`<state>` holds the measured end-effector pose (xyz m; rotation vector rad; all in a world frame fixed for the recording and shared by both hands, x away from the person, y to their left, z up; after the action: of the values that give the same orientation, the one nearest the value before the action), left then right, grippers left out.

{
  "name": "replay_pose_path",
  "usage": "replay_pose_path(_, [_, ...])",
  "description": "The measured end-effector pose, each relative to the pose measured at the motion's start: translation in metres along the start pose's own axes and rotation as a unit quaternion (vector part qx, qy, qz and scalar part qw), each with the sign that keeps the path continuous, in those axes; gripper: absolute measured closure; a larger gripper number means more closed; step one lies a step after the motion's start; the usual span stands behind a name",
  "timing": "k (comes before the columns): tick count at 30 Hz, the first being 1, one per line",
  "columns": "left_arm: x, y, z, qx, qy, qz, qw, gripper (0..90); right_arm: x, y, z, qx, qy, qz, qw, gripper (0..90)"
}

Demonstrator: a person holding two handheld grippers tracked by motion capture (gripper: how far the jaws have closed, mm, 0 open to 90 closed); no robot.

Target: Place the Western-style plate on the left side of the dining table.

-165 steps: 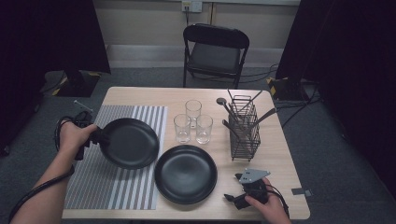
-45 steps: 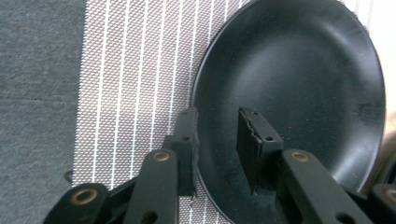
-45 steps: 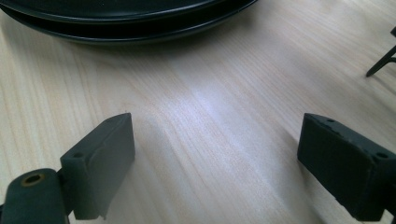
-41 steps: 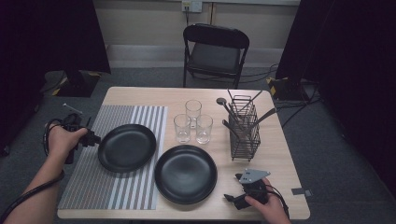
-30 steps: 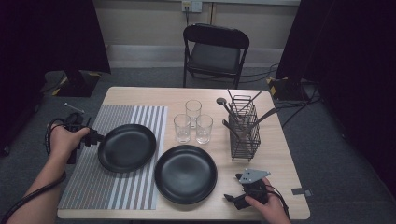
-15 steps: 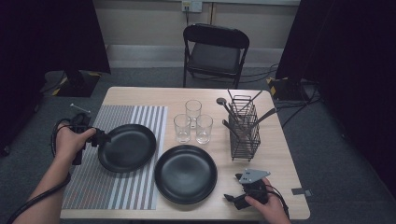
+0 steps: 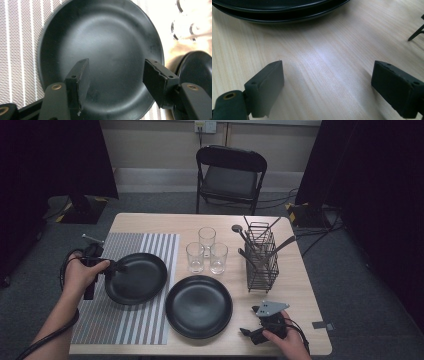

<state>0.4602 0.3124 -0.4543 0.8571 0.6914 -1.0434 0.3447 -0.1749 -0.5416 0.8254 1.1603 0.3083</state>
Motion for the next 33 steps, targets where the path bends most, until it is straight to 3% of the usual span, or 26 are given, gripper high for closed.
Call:
replay_pose_path(3, [0.001,-0.002,0.004,0.002,-0.009,0.002,1.0,35.8,0.0,0.0,0.0,0.0,0.0,0.0,1.0,10.5])
replay_pose_path(4, [0.002,-0.004,0.006,0.016,-0.011,0.003,0.9998,35.6,0.0,0.0,0.0,0.0,0.0,0.0,1.0,10.5])
replay_pose_path(8, [0.007,-0.008,0.012,0.031,-0.023,0.005,0.9992,33.4,0.0,0.0,0.0,0.001,0.0,0.0,1.0,10.3])
replay_pose_path(10, [0.008,-0.008,0.012,0.03,-0.019,0.008,0.9993,31.4,0.0,0.0,0.0,0.001,-0.002,-0.001,1.0,10.3])
replay_pose_path(11, [0.009,-0.009,0.013,0.044,-0.022,0.008,0.9987,30.8,0.0,0.0,0.0,0.001,-0.001,-0.001,1.0,10.2])
replay_pose_path(19, [0.009,-0.013,0.022,0.064,-0.036,0.017,0.9972,28.6,0.0,0.0,0.0,0.003,-0.005,-0.004,1.0,9.0])
replay_pose_path(24, [0.011,-0.019,0.032,0.062,-0.053,0.02,0.9964,27.2,0.002,0.001,-0.001,0.007,-0.005,-0.004,1.0,8.0])
replay_pose_path(26, [0.011,-0.021,0.034,0.075,-0.052,0.016,0.9957,26.9,0.002,0.001,-0.001,0.007,-0.005,-0.005,1.0,7.9])
replay_pose_path(33, [0.015,-0.028,0.039,0.072,-0.062,0.019,0.9953,26.3,0.002,0.001,-0.001,0.008,-0.005,-0.005,0.9999,7.9])
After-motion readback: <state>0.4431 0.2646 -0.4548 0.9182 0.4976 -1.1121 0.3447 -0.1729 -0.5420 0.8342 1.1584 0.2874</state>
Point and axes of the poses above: each handheld gripper's, and its own axes: x roughly forward along the jaws, y roughly out of its top, z roughly to its right, the point moved 6 cm from there along x, roughly forward along the jaws, and after that the axes turned 12 degrees about -x, right-handed, at the moved point
